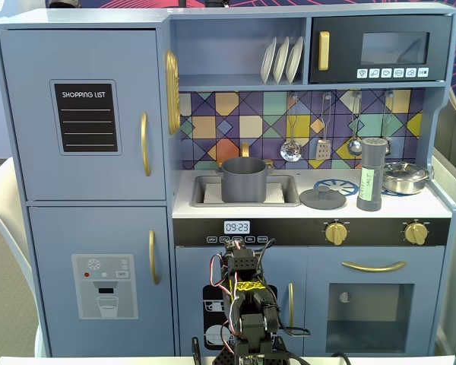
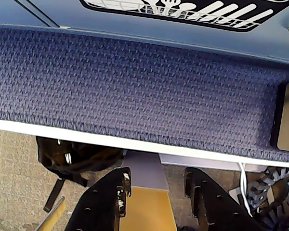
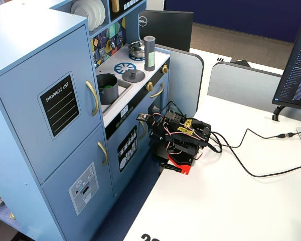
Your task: Put salt in the gray recipient
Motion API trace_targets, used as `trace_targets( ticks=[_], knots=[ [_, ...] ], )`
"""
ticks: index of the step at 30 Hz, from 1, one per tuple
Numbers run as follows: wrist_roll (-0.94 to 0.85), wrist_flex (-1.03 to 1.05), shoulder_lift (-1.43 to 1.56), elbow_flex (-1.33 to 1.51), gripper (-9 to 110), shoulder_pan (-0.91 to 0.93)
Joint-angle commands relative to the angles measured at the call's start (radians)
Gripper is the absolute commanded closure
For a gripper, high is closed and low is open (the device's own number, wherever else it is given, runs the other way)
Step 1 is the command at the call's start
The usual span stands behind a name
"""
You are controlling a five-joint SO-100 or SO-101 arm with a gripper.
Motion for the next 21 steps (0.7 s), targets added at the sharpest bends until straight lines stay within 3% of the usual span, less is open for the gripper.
trace_targets(
  ticks=[1,16,21],
  knots=[
    [0.026,0.0,-0.003,-0.008,101,0.017],
    [0.032,-0.006,-0.003,-0.014,101,0.057],
    [0.107,0.041,-0.003,-0.199,101,0.161]
  ],
)
